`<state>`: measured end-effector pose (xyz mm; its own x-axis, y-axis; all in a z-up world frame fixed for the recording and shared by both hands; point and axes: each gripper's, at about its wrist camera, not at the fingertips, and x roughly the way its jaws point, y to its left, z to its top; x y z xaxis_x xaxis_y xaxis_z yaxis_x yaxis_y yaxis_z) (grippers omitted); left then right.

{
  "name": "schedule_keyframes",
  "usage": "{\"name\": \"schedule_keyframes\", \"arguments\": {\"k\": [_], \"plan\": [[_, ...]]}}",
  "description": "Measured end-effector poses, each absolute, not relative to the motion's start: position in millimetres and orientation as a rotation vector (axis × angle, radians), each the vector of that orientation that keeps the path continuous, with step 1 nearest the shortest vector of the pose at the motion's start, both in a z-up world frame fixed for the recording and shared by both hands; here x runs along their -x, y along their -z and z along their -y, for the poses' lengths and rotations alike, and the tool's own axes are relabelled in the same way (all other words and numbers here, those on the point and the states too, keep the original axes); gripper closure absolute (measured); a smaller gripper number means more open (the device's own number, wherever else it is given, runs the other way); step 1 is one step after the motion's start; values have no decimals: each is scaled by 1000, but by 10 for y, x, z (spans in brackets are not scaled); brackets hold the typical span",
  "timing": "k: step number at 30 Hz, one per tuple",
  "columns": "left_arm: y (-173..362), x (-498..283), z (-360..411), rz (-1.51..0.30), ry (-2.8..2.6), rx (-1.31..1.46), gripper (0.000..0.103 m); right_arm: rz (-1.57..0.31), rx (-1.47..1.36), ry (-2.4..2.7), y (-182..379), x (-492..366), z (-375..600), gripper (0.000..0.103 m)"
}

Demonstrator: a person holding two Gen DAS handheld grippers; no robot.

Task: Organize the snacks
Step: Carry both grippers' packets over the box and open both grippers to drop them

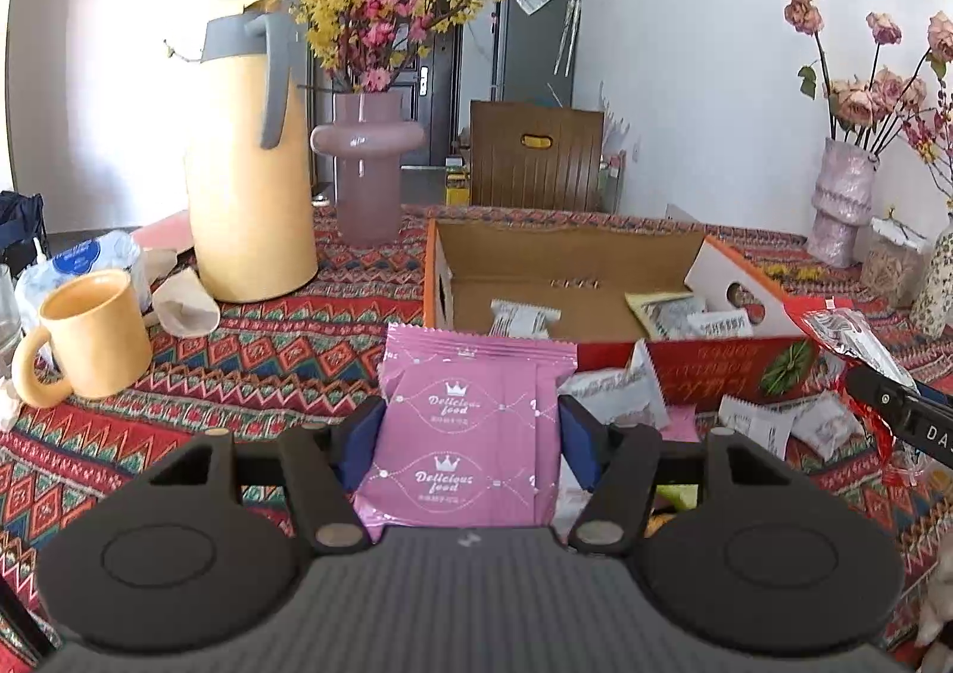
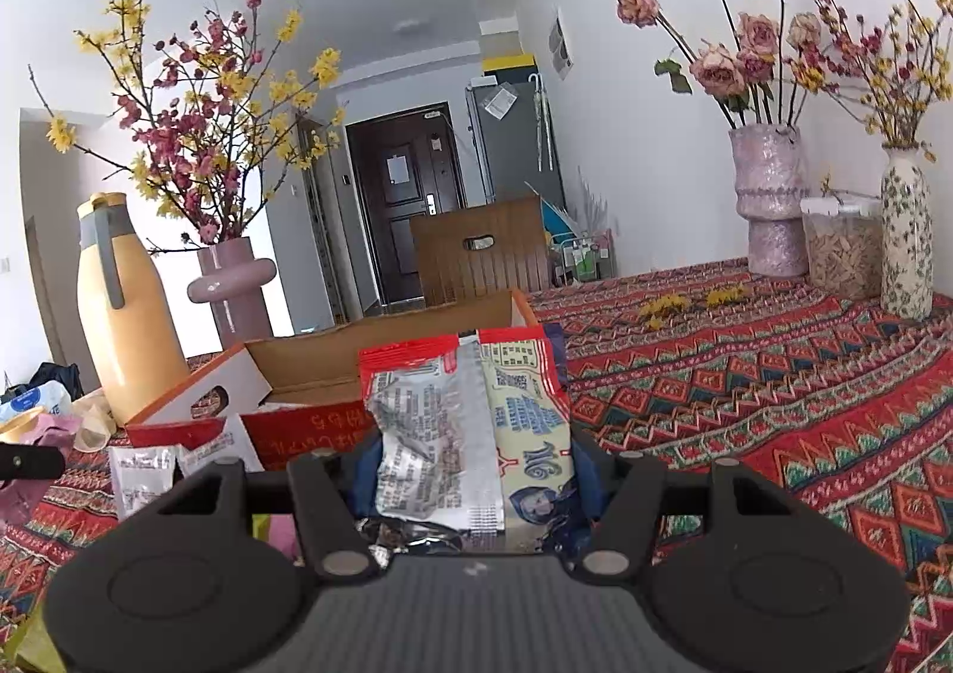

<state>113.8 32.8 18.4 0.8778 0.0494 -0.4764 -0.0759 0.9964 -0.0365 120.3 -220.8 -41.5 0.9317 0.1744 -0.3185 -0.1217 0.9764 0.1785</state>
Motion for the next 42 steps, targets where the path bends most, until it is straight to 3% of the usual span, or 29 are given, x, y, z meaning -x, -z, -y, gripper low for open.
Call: {"name": "schedule_keyframes", "arguments": {"k": [26,42], "plan": [[-623,-2116,-105,-383,-81,26,40,-229,-57,-189,-195,-2020,1840,43],[-187,-2600,-160,-404,-78,24,40,-335,-84,-194,172,-2511,1719,43]]}}
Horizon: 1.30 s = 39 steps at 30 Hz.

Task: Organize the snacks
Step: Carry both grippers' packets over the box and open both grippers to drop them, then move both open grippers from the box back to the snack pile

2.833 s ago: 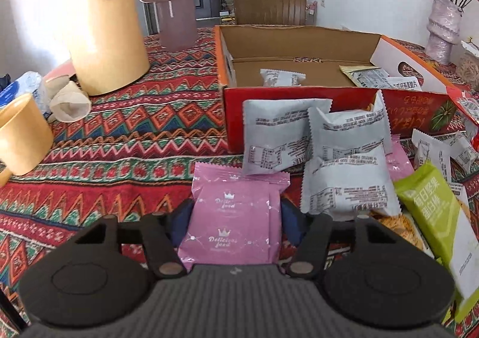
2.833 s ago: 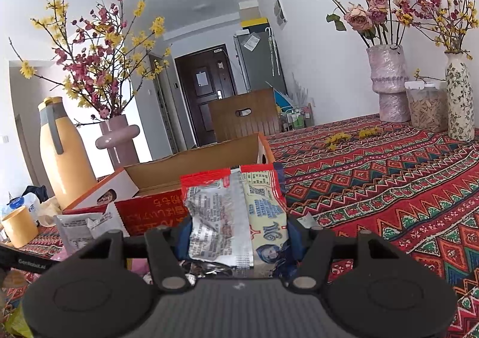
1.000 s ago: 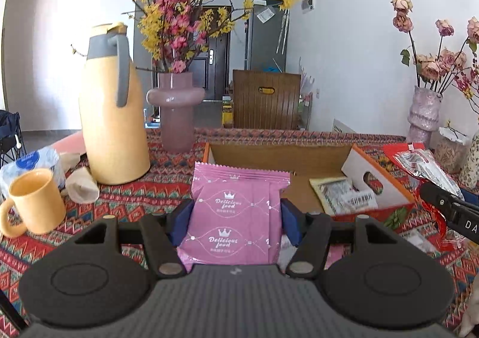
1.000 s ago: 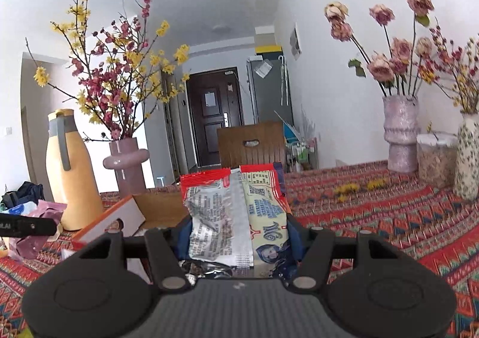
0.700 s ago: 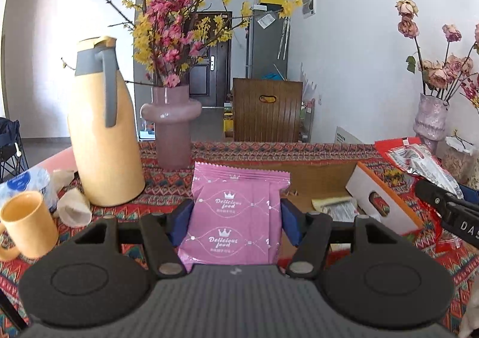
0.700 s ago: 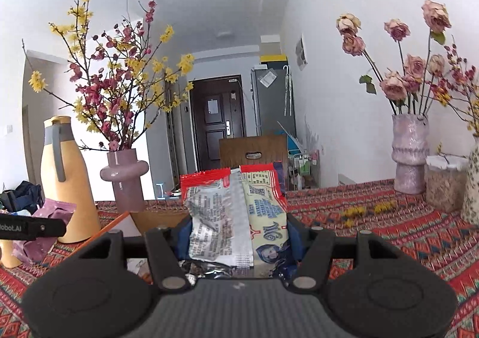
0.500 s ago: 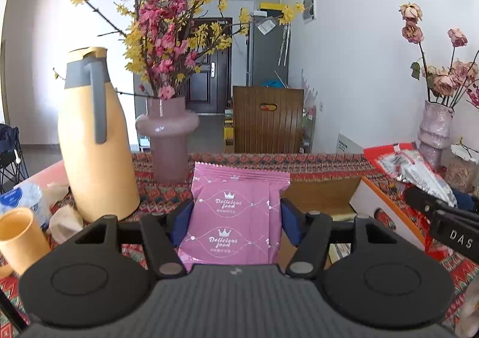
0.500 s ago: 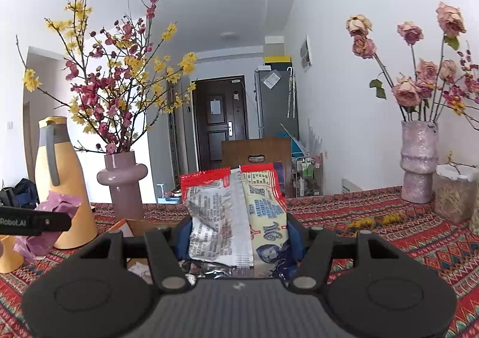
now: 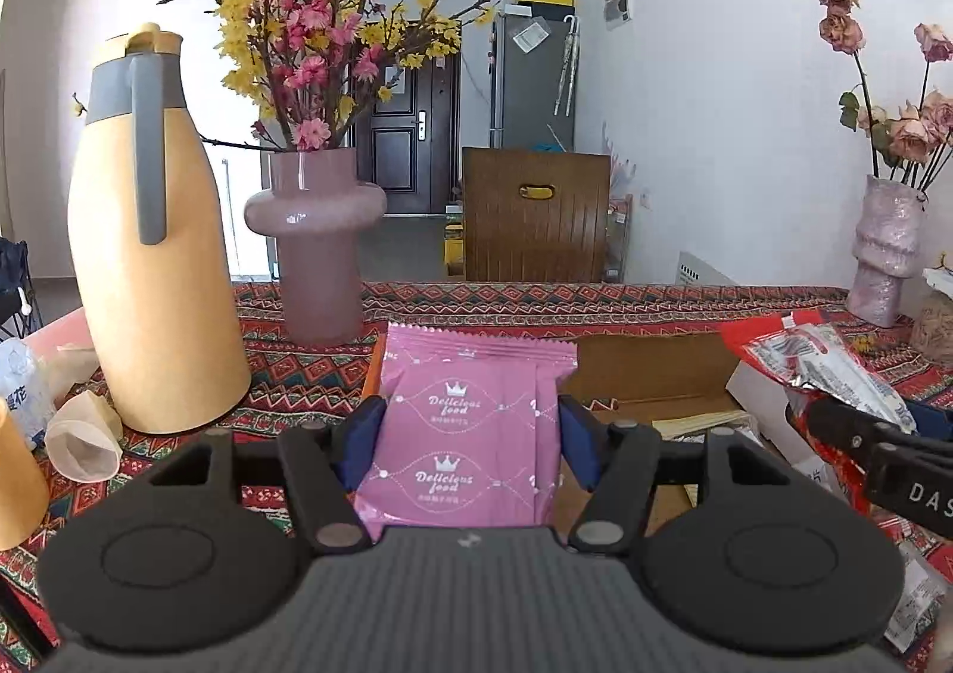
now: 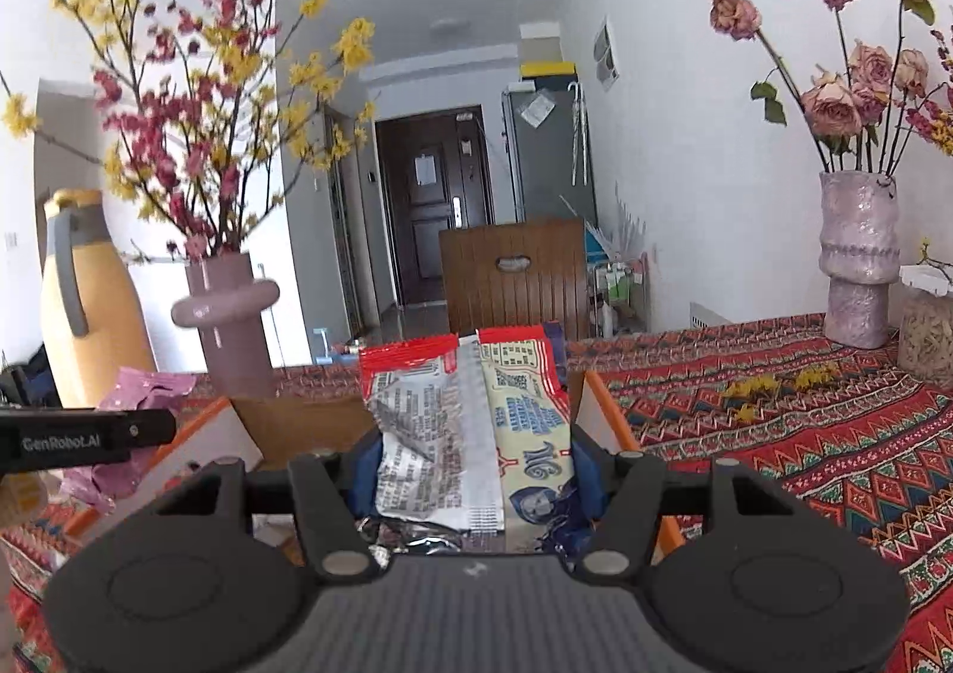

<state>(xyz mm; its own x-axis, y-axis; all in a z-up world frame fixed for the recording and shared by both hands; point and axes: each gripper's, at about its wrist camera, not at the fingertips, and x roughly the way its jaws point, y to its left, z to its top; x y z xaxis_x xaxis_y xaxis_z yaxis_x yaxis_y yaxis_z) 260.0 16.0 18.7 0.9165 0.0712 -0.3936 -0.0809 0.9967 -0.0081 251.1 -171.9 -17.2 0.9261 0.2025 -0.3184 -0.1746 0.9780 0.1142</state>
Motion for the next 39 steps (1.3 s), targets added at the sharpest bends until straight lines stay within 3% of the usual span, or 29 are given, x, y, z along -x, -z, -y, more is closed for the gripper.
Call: {"name": "schedule_keyframes", "arguments": {"k": [5,7,8,9,11,12,26,39], "plan": [[-149,-2608,-151,-410,-65,21,38,-367,-83,-191,228,-2568,1701,42],[-160,-2598,-154,-407,-64,33,19,-384,-85,-190,255,-2595,1702,40],[-166,-2593,-173,-397,-70,40,4,-391,-87,-188,264,-2606,1708,36],[-176,-2572,-184,-382,-80,45,0,-392,-91,-189,263,-2610,1714,24],[-185,-2544,-202,-369,-87,57,0,-377,-101,-188,250,-2583,1734,3],[-185,-2543,-204,-370,-86,62,0,-367,-105,-187,242,-2566,1742,0],[-355,-2394,-167,-327,-118,59,0,-334,-111,-180,199,-2511,1781,0],[-556,-1686,-342,-315,-51,128,0,-208,-139,-194,-135,-2010,1998,0]]}}
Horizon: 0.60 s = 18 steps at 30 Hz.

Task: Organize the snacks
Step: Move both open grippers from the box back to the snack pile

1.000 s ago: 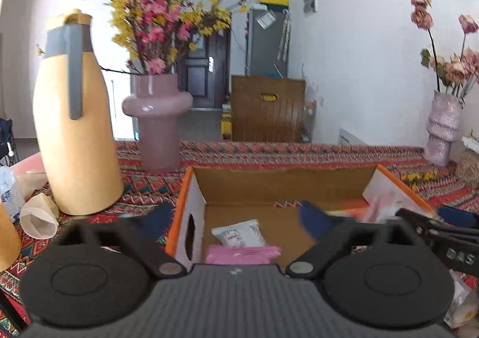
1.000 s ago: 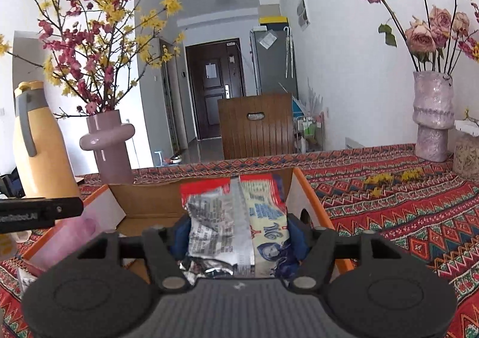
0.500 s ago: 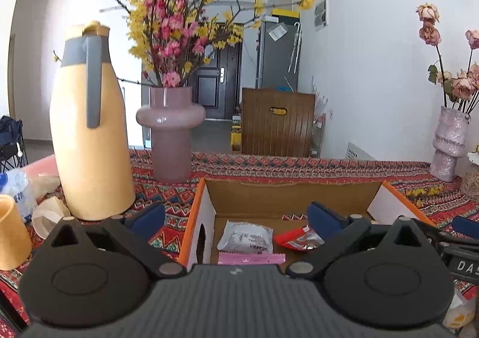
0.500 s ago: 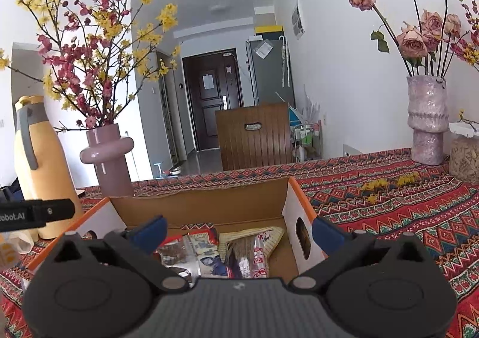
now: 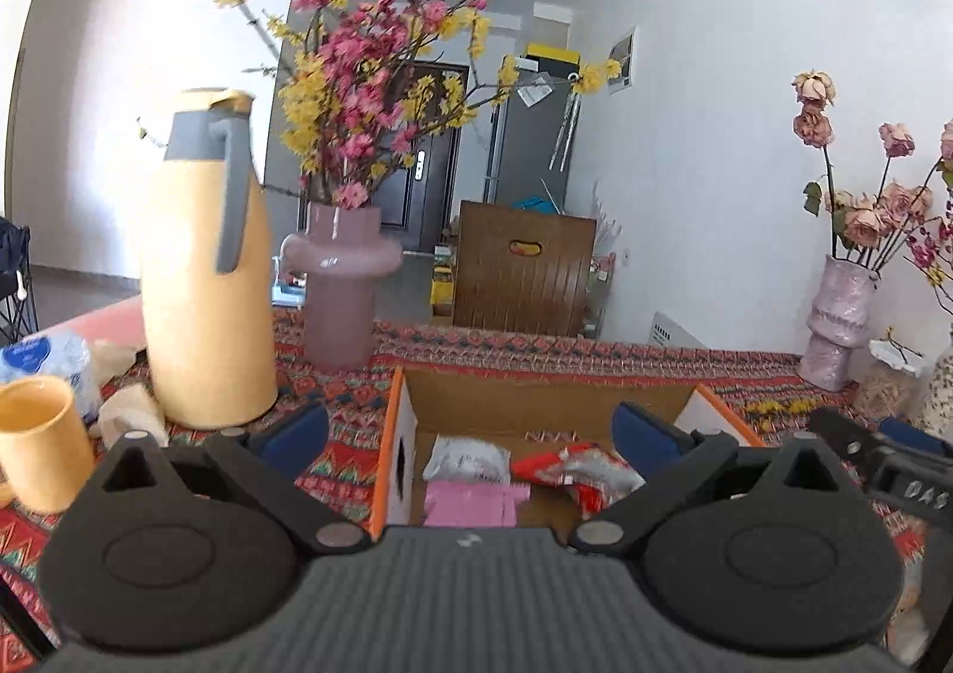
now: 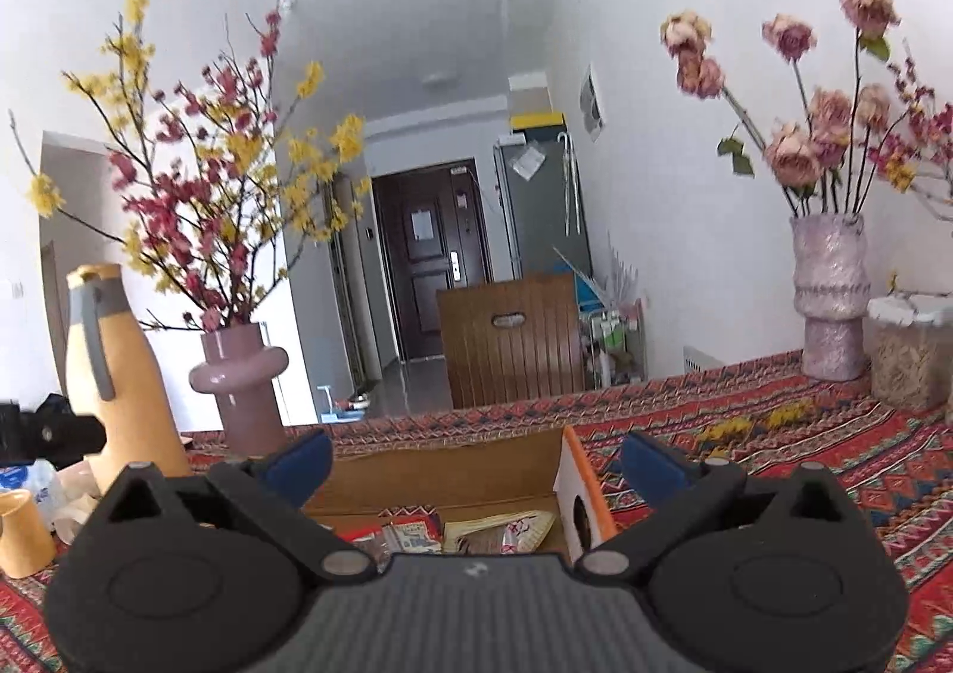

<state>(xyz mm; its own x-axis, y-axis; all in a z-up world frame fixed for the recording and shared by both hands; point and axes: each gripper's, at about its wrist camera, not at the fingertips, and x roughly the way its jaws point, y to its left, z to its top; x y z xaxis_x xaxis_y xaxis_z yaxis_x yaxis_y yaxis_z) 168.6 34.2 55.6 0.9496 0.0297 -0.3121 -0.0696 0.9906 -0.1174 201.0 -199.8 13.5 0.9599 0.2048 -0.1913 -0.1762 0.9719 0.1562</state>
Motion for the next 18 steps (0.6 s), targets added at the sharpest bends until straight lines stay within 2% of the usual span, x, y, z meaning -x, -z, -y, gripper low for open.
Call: {"name": "schedule_keyframes", "arguments": {"k": [18], "plan": [[209,-1207,-695,-456,-135,123,0,-320,-8,-168,311,-1225,2204,0]]}}
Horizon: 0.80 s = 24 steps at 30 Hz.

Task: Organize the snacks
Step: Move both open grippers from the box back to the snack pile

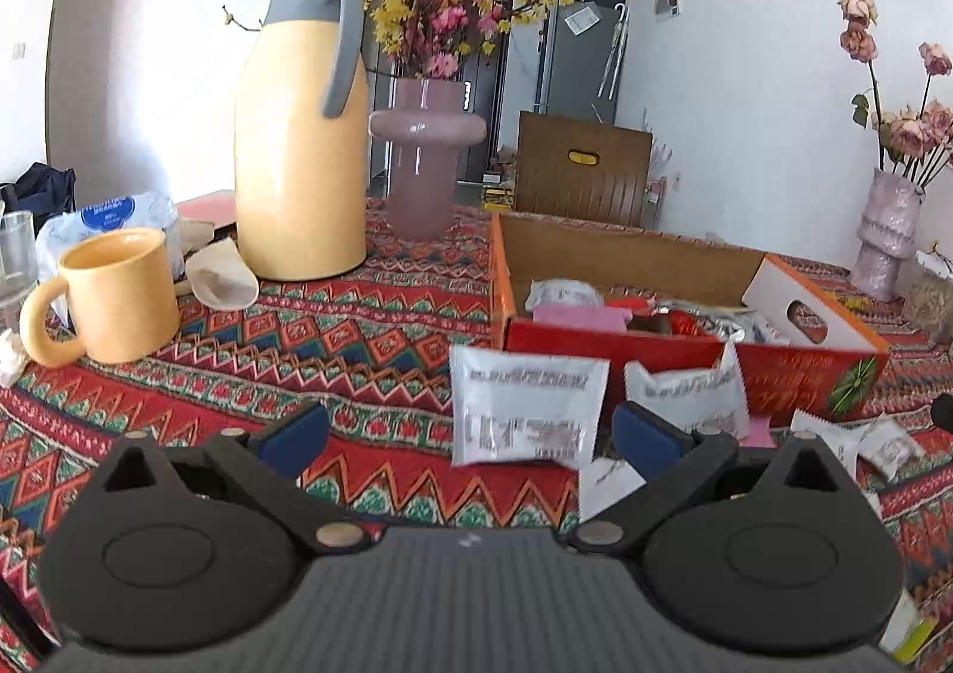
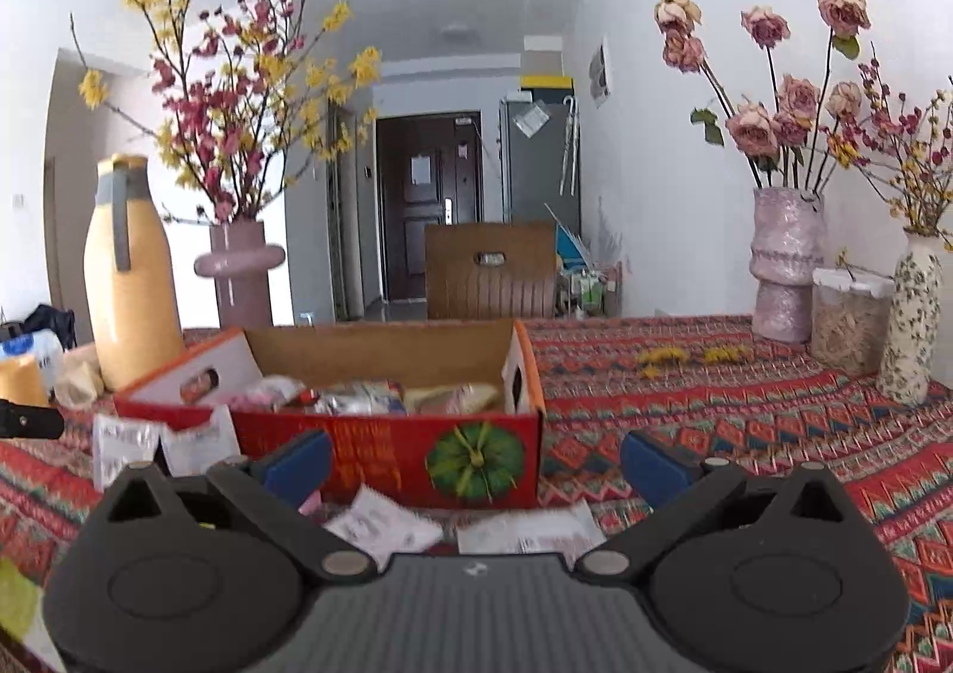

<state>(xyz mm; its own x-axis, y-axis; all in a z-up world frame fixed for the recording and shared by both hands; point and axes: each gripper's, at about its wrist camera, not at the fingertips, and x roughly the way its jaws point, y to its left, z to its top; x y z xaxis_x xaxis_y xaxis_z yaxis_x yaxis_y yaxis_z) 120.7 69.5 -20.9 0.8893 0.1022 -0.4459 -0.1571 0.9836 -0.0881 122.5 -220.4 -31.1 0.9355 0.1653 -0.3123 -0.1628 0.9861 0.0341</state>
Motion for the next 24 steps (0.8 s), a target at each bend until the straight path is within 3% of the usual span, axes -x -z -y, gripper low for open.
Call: {"name": "schedule_keyframes", "arguments": {"k": [24], "plan": [[339,-1224,-796,-466,-89,208,0,-507,-9,-138,577,-1419,2249,0]]}}
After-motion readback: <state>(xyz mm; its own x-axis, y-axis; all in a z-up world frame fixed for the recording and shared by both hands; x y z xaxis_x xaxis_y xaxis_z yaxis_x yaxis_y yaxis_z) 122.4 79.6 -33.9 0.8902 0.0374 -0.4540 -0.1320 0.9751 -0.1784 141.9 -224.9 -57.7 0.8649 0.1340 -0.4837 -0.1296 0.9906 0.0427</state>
